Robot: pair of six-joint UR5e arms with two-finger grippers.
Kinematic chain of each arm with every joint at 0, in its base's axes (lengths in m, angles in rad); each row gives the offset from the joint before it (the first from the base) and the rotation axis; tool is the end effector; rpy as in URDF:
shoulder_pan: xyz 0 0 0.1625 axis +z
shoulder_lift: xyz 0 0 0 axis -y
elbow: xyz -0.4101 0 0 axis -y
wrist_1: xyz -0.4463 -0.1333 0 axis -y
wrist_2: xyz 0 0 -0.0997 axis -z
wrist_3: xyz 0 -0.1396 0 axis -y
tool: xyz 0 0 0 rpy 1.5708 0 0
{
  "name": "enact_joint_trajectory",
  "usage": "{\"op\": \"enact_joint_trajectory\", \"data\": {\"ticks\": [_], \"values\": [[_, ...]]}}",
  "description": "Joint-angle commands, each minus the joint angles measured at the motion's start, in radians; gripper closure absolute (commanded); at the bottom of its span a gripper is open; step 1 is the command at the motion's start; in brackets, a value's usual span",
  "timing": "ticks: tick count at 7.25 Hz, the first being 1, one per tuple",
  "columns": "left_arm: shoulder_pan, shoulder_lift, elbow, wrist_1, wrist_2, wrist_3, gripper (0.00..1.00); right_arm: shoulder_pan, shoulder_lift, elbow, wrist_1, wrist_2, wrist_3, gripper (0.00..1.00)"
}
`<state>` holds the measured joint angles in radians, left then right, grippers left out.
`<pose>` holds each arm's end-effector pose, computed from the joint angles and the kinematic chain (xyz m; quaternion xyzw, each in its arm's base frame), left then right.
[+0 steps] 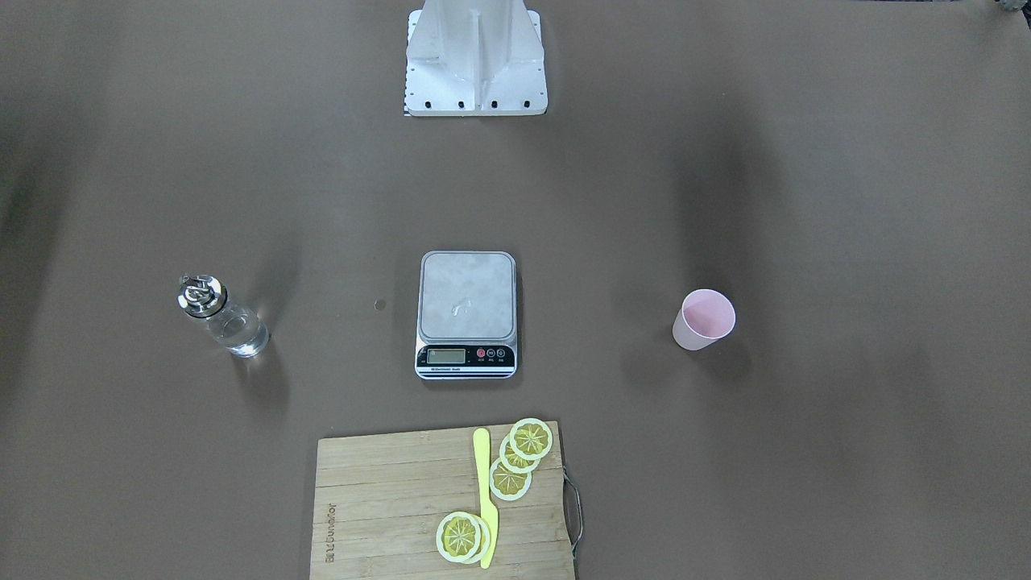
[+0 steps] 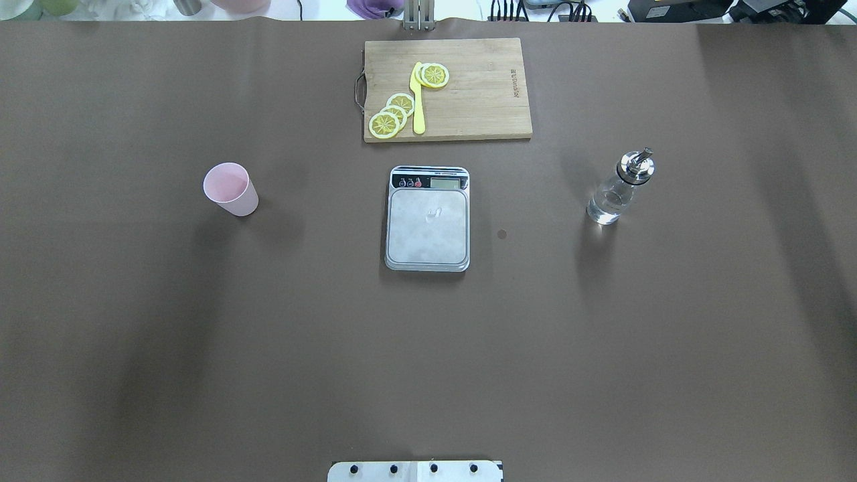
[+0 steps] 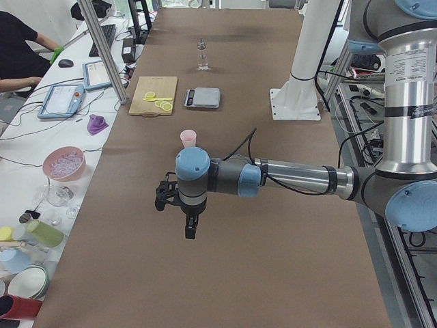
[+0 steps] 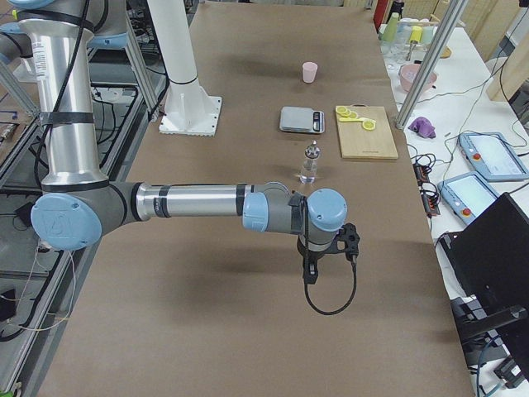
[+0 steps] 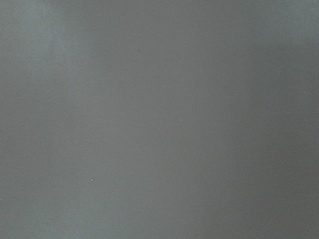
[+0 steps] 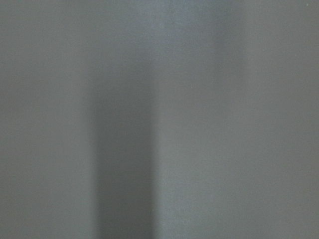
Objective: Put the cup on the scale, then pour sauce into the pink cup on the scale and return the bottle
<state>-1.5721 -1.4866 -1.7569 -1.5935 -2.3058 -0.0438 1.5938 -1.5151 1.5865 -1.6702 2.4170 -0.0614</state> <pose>-0.0404 -0.5212 0.6161 0.0505 0.3597 0.0014 0.9317 0.0418 -0.5643 0.6354 0.0046 -0.4107 -0.0118 0.9117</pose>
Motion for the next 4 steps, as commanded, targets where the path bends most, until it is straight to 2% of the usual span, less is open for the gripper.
{"op": "enact_joint_trajectory", "data": {"ticks": [1,3,4], "values": [[0.004,-0.018,0.0,0.0,-0.003,-0.004,0.01,-0.003,0.006,0.012,0.001,-0.012,-0.002,0.0],[0.006,-0.052,-0.018,0.009,-0.003,-0.028,0.01,-0.015,0.013,0.013,0.0,-0.009,-0.002,0.0],[0.03,-0.096,-0.03,0.013,-0.003,-0.119,0.01,-0.018,0.015,0.013,-0.002,-0.009,-0.002,0.0]]}}
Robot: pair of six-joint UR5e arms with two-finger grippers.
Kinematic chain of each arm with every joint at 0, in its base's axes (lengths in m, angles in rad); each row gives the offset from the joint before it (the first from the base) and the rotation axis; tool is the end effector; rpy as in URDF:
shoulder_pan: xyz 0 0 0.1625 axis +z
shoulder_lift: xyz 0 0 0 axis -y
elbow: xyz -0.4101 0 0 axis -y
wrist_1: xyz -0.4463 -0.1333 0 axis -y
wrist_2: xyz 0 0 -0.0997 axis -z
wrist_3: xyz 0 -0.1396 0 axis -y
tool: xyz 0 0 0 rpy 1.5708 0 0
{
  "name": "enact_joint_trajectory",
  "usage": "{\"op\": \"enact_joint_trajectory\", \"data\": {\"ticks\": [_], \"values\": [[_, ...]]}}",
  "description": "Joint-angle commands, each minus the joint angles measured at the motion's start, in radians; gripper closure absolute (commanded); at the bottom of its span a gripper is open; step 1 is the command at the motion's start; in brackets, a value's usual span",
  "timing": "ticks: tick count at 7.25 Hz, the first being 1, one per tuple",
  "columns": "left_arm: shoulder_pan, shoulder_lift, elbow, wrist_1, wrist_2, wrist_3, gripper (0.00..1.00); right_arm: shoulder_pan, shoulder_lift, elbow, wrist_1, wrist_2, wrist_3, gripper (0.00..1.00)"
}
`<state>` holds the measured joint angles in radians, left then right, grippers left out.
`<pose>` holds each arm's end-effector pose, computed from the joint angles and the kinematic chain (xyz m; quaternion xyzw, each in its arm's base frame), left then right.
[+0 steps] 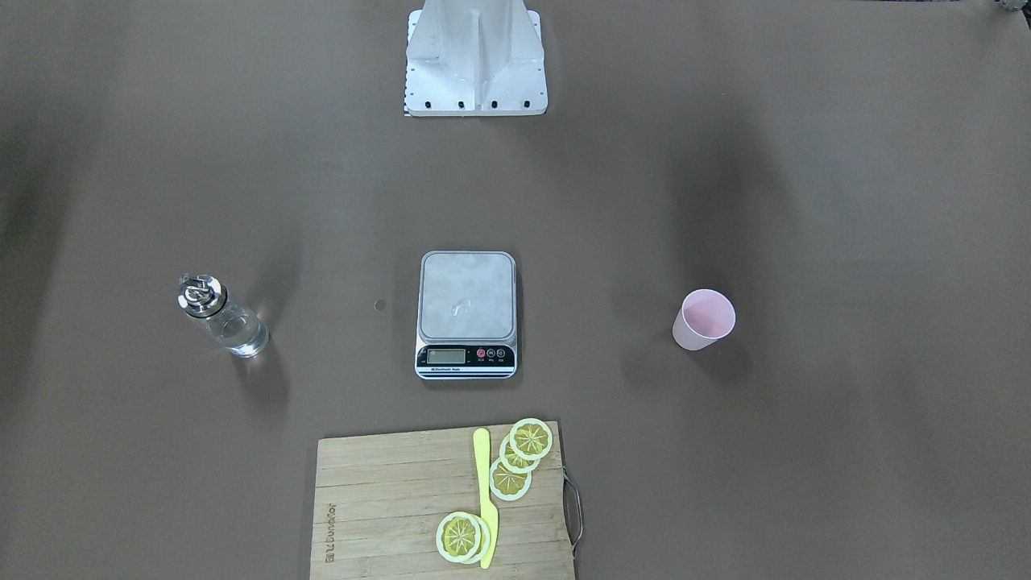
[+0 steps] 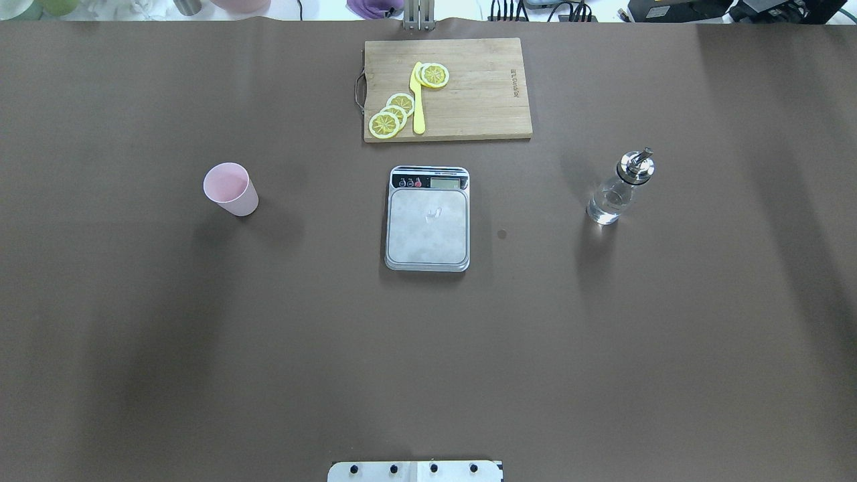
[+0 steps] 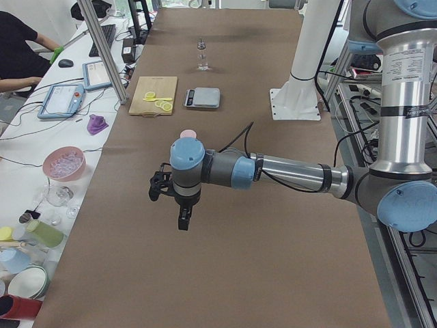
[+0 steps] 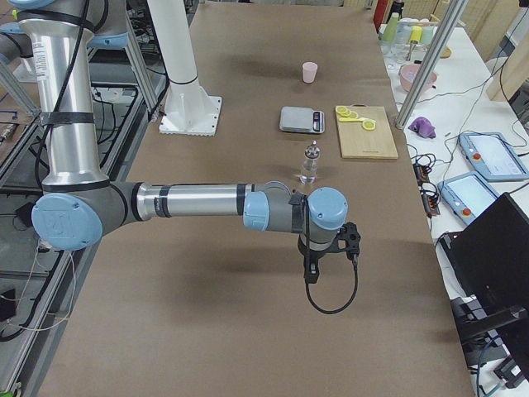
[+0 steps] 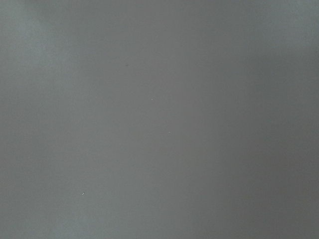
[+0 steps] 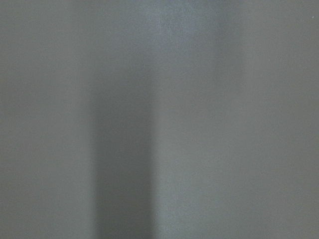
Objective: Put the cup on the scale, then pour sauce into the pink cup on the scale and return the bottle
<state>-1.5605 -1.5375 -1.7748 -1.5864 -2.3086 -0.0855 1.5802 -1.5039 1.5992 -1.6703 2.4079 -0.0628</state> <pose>-0.0338 -0.5436 0.5796 0.0695 0.3628 -0.0014 0.9293 0.0350 -0.5707 0.6231 0.0128 -0.4062 -0.0235 0.9134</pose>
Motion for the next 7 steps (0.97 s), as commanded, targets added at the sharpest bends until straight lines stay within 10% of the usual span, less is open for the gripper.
{"op": "enact_joint_trajectory", "data": {"ticks": [1,7], "values": [[0.06,-0.07,-0.04,0.008,0.0,-0.18,0.01,-0.005,0.001,0.001,-0.002,-0.003,0.0,0.0],[0.42,-0.265,-0.033,-0.136,0.016,-0.843,0.01,-0.028,0.017,-0.004,0.009,-0.047,0.004,0.0]]}}
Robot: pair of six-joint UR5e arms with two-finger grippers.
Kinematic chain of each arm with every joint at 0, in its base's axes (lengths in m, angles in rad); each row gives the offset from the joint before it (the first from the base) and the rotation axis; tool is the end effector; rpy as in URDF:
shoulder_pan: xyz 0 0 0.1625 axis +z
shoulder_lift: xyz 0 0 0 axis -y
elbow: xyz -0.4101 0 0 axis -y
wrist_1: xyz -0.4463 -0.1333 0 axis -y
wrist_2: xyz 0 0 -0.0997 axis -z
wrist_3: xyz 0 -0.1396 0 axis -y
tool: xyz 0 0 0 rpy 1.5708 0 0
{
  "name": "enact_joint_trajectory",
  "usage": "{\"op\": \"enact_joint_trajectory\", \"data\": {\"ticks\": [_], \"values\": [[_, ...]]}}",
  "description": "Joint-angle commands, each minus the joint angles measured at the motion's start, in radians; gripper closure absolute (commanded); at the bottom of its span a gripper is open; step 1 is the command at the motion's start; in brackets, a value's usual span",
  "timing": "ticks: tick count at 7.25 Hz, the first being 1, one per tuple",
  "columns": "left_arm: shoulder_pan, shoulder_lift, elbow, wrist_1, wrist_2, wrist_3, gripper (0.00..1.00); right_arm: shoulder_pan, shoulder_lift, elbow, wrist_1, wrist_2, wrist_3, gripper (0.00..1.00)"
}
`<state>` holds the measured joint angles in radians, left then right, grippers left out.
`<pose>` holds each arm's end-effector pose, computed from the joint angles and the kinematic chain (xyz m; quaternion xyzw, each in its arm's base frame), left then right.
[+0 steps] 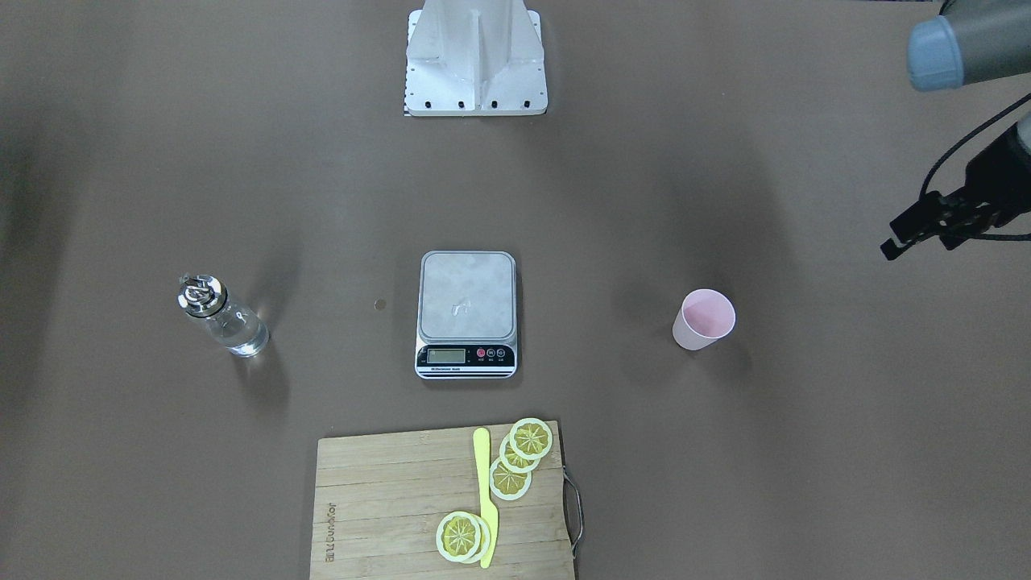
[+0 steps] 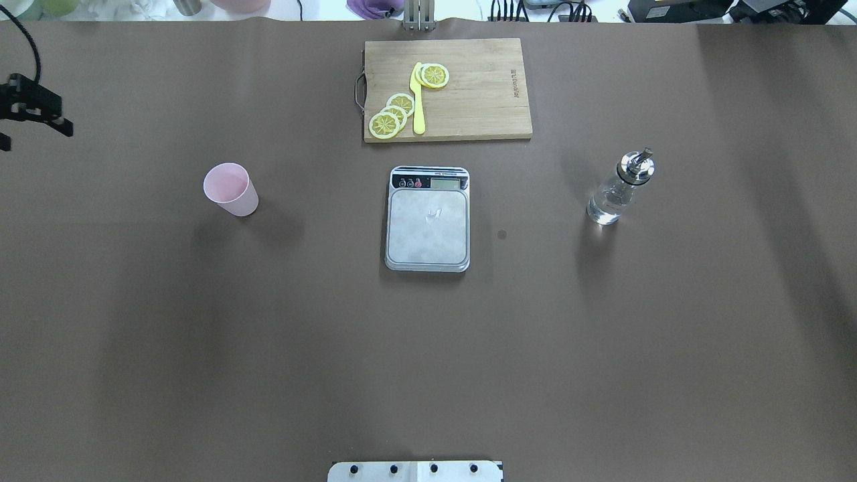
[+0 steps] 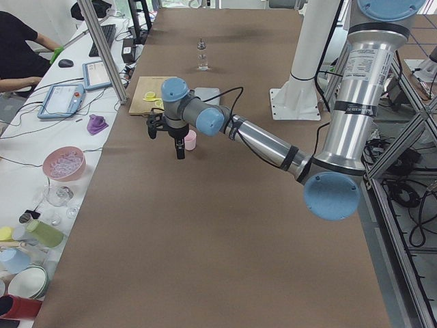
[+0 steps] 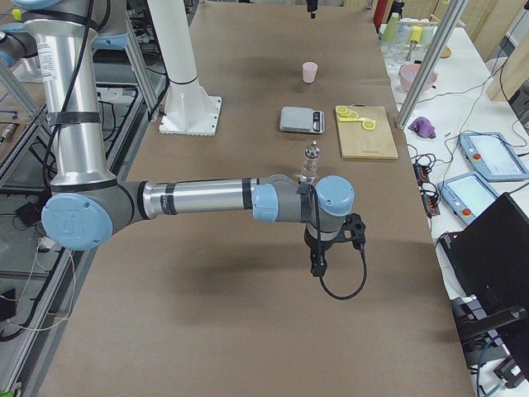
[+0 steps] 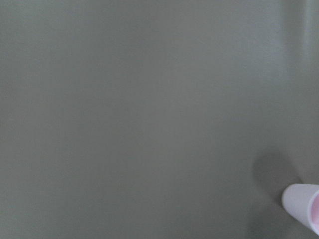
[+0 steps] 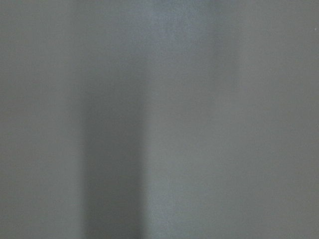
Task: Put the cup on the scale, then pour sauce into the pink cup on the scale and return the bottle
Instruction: 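Reach the left gripper to the pink cup and grasp it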
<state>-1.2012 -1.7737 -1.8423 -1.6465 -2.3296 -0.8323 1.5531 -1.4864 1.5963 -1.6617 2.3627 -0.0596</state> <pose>0.1884 -0.5894 0.3945 0.0065 0.4366 -0.1071 0.8932 0.0237 -0.5802 0.6183 0.0168 -0.3854 -0.0393 0.9218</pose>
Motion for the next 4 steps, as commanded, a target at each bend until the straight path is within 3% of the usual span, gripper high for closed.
{"op": "enact_joint_trajectory", "data": {"ticks": [1,4], "values": [[0.118,-0.071,0.099,-0.151,0.073,-0.167,0.02,-0.001,0.002,-0.003,-0.001,0.0,0.003,0.0],[0.219,-0.131,0.164,-0.179,0.137,-0.234,0.02,-0.001,0.003,-0.001,-0.001,0.007,0.018,0.0]]}}
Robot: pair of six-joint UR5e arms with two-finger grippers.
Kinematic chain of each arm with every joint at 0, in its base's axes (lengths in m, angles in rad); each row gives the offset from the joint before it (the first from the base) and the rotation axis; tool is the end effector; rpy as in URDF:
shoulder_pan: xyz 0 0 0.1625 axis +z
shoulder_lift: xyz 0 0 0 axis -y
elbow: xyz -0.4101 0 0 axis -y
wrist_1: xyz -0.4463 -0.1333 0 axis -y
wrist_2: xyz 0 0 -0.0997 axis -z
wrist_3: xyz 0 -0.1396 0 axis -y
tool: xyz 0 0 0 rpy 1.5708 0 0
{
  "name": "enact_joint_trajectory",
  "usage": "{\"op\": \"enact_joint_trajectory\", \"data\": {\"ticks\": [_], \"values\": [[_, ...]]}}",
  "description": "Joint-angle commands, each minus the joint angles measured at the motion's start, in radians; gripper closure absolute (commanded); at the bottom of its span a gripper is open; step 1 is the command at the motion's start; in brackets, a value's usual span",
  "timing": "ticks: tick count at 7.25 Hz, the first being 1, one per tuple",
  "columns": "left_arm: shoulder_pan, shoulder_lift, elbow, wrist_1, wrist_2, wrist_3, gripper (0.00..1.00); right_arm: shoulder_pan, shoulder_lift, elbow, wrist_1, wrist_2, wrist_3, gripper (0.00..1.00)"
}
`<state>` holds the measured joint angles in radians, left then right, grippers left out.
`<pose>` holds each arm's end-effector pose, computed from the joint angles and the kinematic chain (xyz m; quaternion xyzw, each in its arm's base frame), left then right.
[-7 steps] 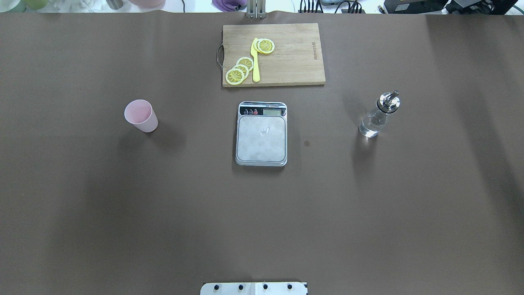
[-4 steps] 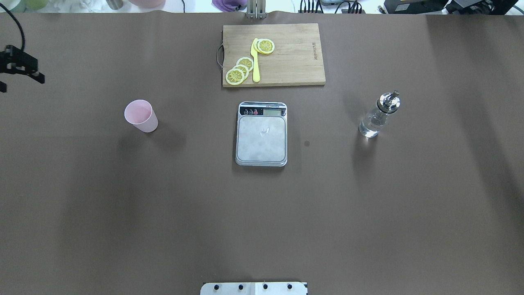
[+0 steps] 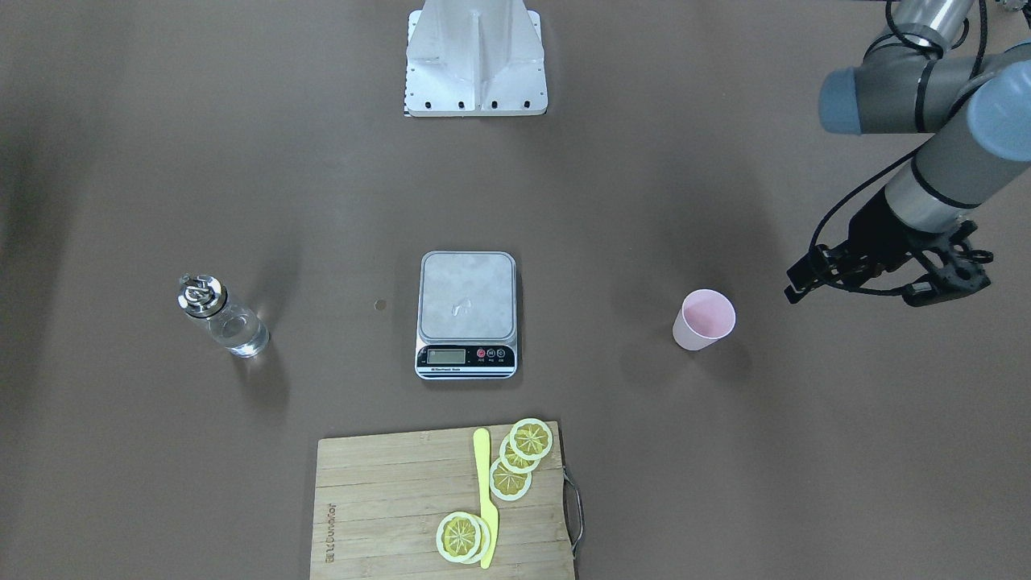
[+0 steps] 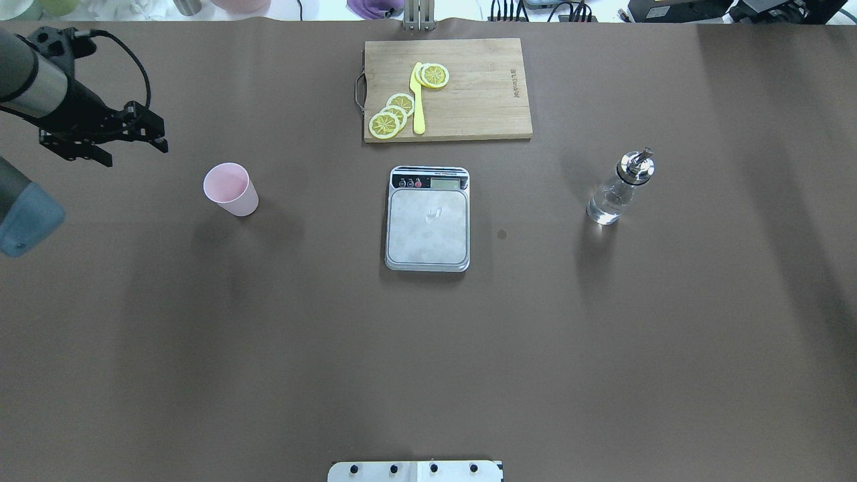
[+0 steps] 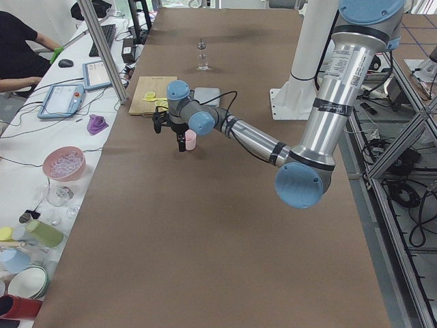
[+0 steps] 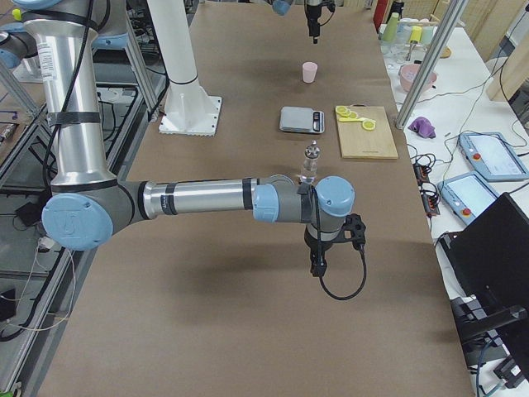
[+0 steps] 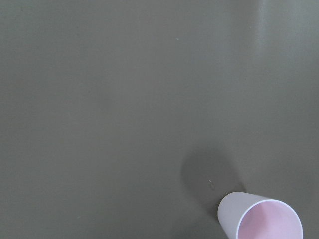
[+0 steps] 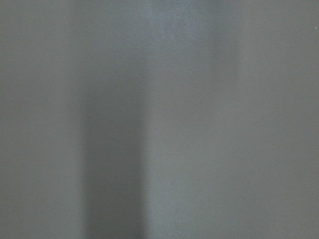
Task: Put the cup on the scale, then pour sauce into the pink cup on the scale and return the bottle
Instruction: 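Reach the left gripper to the pink cup and grasp it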
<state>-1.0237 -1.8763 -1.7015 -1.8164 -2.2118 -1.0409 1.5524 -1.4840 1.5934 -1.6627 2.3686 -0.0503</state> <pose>0.3090 -0.6031 0.3891 0.0107 0.4344 -0.1165 0.8931 0.0227 -0.5811 0.6180 0.0143 -0.3882 -0.0350 0.9208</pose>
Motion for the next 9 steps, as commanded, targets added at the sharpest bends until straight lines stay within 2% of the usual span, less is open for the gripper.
{"op": "enact_joint_trajectory", "data": {"ticks": [1,4,6,8,9], "values": [[0.062,-0.064,0.052,-0.009,0.023,-0.048,0.03,0.0,0.002,0.002,0.0,0.001,0.007,0.0],[0.102,-0.08,0.126,-0.091,0.024,-0.05,0.12,0.0,0.005,0.0,0.0,0.001,0.007,0.0],[0.109,-0.083,0.131,-0.106,0.024,-0.048,0.2,0.0,0.007,-0.006,0.0,0.001,0.007,0.0],[0.126,-0.084,0.135,-0.106,0.024,-0.047,0.37,0.0,0.01,-0.006,0.0,0.001,0.007,0.0],[0.131,-0.084,0.141,-0.106,0.024,-0.047,0.42,0.0,0.01,-0.006,0.0,0.001,0.007,0.0]]}}
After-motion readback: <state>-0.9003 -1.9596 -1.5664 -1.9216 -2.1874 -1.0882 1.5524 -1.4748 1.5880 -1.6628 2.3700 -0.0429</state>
